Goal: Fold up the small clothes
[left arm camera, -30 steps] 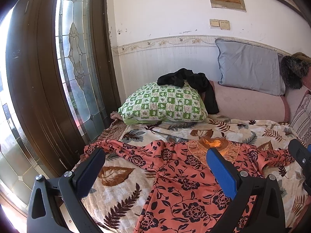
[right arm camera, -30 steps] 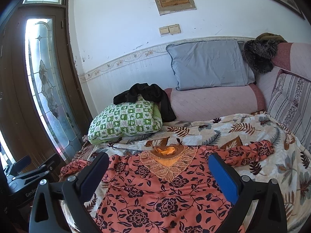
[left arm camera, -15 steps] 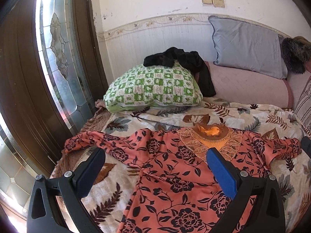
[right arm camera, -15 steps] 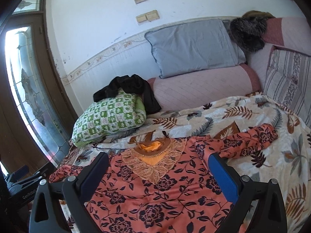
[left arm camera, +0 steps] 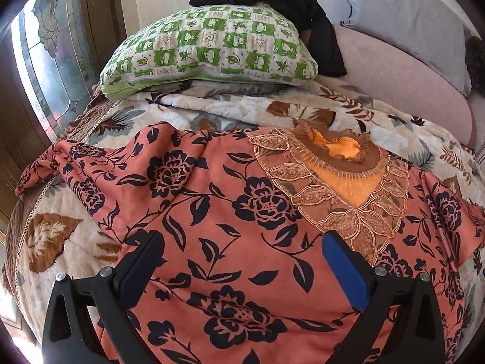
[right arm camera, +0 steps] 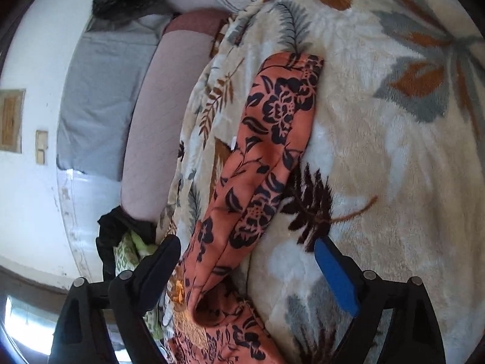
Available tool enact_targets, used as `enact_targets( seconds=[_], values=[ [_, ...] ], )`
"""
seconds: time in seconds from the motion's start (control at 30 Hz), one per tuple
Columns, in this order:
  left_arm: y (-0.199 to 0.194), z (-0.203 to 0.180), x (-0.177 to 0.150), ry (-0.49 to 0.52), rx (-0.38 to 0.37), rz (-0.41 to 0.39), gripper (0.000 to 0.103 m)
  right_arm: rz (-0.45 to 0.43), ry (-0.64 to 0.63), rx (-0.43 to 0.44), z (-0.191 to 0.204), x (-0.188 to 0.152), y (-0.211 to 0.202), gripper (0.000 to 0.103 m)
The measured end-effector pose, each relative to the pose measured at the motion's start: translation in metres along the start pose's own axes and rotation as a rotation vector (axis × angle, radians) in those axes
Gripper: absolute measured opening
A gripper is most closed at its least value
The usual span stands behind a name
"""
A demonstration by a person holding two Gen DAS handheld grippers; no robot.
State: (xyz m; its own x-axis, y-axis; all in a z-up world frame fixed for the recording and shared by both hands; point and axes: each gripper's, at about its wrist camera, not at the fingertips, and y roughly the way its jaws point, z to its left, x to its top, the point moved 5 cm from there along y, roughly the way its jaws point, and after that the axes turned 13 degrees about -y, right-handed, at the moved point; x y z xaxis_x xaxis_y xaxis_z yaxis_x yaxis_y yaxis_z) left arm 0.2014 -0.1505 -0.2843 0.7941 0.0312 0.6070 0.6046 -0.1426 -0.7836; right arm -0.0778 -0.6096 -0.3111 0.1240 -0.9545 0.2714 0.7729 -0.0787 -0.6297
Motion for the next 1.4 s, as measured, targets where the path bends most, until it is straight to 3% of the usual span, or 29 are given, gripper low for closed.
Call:
enact_targets(
  seconds=[0.23,0.37,0.4,0.47,0.57,0.67,0.8,0.9,1.0,1.1,1.2,1.23,1.27,1.33,1.4],
  values=[
    [0.009,0.003,0.000,0.066,0.013,-0.019,0.103,-0.073,0.070,-0.054,-0.025,0.047,0.042,0.076],
    [0.018,-0.002,0.000,0.071,0.020,-0.010,0.103,-0.111,0.023,-0.066,-0.022,0.071,0.054,0.072],
    [0.020,-0.004,-0.001,0.076,0.023,-0.009,0.103,-0.120,0.007,-0.080,-0.021,0.075,0.058,0.067],
    [0.021,-0.008,-0.002,0.089,0.026,-0.012,0.103,-0.121,-0.033,-0.128,-0.021,0.082,0.066,0.017],
    [0.017,-0.010,0.000,0.100,0.035,-0.034,0.103,-0.132,-0.021,-0.163,-0.024,0.086,0.068,0.008],
    [0.012,-0.001,0.008,0.076,0.050,-0.058,0.103,-0.214,-0.096,-0.143,0.016,0.091,0.047,0.008],
    [0.002,0.023,0.024,0.001,0.067,-0.089,0.103,-0.355,-0.305,0.001,0.116,0.077,-0.007,0.008],
    [-0.007,0.046,0.037,-0.052,0.100,-0.126,0.103,-0.366,-0.442,0.178,0.198,0.041,-0.026,0.008],
    [-0.013,0.075,0.048,-0.102,0.148,-0.157,0.103,-0.278,-0.569,0.326,0.267,-0.018,-0.020,0.008],
    [-0.018,0.109,0.056,-0.157,0.188,-0.171,0.103,-0.108,-0.631,0.445,0.314,-0.090,0.018,0.008],
    [-0.021,0.146,0.061,-0.239,0.212,-0.167,0.103,0.102,-0.634,0.540,0.341,-0.164,0.070,0.022],
    [-0.021,0.158,0.061,-0.265,0.219,-0.165,0.103,0.194,-0.639,0.558,0.346,-0.189,0.091,0.058],
    [-0.021,0.169,0.062,-0.291,0.225,-0.160,0.103,0.297,-0.640,0.563,0.349,-0.215,0.110,0.103],
    [-0.021,0.186,0.063,-0.328,0.233,-0.156,0.103,0.437,-0.585,0.581,0.344,-0.254,0.134,0.103],
    [-0.021,0.197,0.065,-0.356,0.241,-0.158,0.103,0.489,-0.593,0.569,0.339,-0.272,0.146,0.103]
  ],
)
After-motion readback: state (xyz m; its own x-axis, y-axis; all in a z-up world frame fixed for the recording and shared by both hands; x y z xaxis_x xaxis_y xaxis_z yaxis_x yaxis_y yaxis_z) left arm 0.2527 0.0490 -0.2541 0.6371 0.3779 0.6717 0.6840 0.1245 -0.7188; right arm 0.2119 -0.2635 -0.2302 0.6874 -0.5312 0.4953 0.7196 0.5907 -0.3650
